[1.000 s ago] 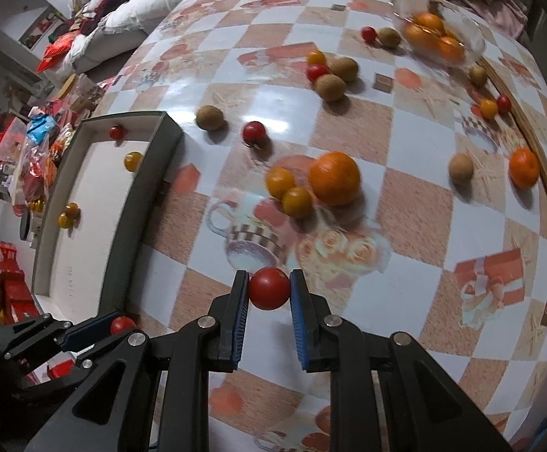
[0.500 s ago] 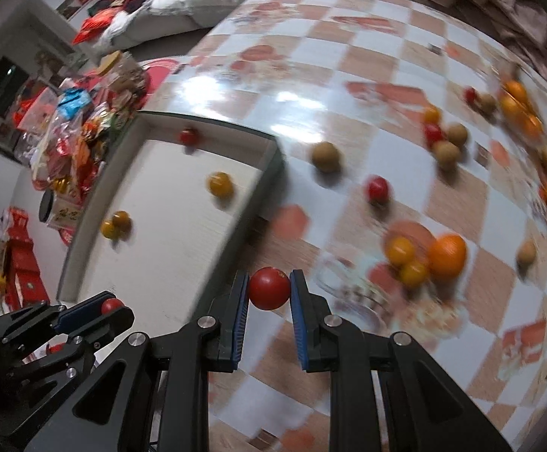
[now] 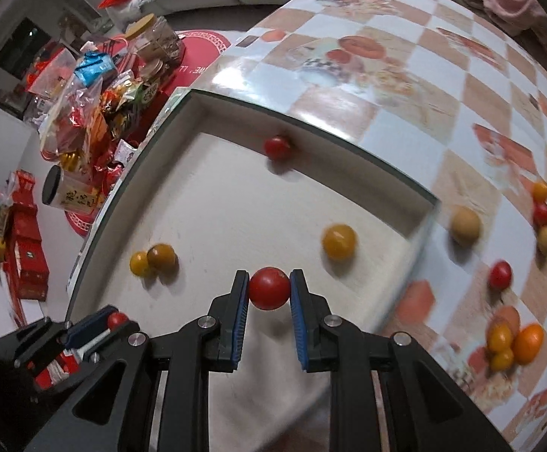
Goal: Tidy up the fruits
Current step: 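Carry both red tomatoes into the white tray and open both tools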
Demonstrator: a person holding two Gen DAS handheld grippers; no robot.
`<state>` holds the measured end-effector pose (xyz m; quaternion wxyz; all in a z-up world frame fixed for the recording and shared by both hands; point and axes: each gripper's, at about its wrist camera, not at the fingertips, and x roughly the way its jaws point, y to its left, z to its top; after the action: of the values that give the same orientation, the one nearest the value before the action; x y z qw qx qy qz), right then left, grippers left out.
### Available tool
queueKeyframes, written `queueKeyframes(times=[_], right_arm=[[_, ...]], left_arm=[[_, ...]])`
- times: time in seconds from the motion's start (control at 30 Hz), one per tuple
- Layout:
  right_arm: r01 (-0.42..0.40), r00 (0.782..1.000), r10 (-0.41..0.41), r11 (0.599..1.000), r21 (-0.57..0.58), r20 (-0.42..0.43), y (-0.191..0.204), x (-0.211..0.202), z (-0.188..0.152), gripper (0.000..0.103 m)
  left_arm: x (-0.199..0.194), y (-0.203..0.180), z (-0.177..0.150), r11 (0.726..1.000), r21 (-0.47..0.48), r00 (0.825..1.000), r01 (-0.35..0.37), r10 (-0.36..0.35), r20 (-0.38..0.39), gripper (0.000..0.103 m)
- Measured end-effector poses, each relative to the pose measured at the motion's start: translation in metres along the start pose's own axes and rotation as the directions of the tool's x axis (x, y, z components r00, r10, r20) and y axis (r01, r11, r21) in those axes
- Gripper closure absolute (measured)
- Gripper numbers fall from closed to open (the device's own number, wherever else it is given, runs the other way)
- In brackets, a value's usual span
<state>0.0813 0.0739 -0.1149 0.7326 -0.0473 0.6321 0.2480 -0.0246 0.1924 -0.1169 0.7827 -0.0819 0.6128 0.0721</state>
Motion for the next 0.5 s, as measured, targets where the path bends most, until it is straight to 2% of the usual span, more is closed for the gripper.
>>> queueKeyframes(times=[0.2,0.5], right_arm=[[0.046,0.999,-0.046,0.998,-0.035,-0.004,0.012,0.017,0.016,0.079],[0.112,0.994,-0.11,0.989,-0.097,0.025,0.021,0.022,0.015,0.079]], left_arm=[[0.008,0.006,0.001,1.0,-0.005,1.0,-0.004,0.004,-0.01,0.081],[0.009,0.001,-0.001,1.0,0.012,1.0,-0.016,0.016,-0.013,0.081]])
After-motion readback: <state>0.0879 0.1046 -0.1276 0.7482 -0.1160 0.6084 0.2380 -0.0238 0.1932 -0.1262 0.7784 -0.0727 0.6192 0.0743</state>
